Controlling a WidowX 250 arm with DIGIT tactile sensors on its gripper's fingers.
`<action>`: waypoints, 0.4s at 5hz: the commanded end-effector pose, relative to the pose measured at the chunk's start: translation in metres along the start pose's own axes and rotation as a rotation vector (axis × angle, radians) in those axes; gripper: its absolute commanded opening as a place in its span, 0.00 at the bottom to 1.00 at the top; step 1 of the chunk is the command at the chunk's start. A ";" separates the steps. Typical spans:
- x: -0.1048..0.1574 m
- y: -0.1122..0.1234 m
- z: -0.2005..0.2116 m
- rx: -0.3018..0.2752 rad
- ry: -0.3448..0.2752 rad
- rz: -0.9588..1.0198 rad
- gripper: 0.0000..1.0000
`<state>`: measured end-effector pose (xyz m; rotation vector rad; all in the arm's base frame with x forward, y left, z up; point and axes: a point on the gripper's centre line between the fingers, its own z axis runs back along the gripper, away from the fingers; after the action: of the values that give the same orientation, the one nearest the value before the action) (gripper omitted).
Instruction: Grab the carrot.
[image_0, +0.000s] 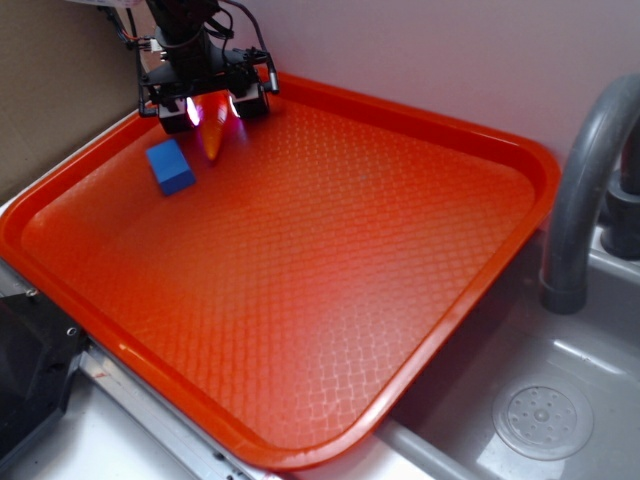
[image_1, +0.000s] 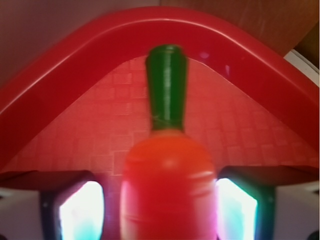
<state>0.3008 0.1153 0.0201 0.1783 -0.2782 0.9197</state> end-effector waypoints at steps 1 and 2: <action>0.009 0.013 0.011 -0.009 -0.016 0.011 0.00; 0.013 0.011 0.037 -0.048 -0.036 -0.050 0.00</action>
<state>0.2892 0.1086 0.0339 0.1667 -0.2456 0.8528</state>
